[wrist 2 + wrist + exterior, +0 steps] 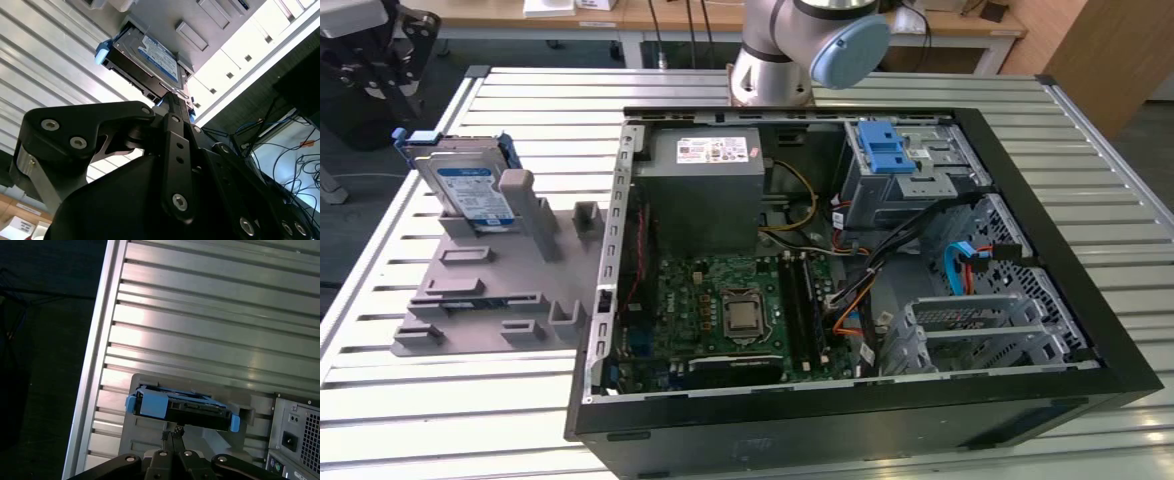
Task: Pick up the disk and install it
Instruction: 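Pick up the disk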
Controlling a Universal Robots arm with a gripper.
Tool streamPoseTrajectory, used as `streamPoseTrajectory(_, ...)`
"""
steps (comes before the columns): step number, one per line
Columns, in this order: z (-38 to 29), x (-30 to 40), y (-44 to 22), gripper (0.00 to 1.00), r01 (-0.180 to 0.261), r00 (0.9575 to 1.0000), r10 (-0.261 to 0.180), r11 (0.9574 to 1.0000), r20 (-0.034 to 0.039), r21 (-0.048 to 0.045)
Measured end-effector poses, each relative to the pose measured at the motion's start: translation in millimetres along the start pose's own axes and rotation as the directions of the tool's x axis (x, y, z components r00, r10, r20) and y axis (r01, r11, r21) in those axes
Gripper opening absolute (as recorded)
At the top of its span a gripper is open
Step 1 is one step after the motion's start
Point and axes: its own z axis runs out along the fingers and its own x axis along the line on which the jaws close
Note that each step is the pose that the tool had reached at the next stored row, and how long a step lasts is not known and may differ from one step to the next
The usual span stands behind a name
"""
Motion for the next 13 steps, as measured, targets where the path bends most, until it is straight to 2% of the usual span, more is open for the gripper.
streamPoseTrajectory(3, 0.0, 0.0, 0.0, 0.11, 0.004, 1.0, -0.004, 1.0, -0.0002, 0.0)
streamPoseTrajectory(6, 0.0, 0.0, 0.0, 0.11, 0.043, 0.9991, -0.043, 0.9991, -0.0018, -0.0004)
streamPoseTrajectory(10, 0.1, 0.1, 0.0, 0.11, 0.109, 0.994, -0.109, 0.994, -0.0046, -0.0013)
streamPoseTrajectory(13, 0.0, 0.1, 0.0, 0.11, 0.132, 0.9912, -0.132, 0.9912, -0.0056, -0.0016)
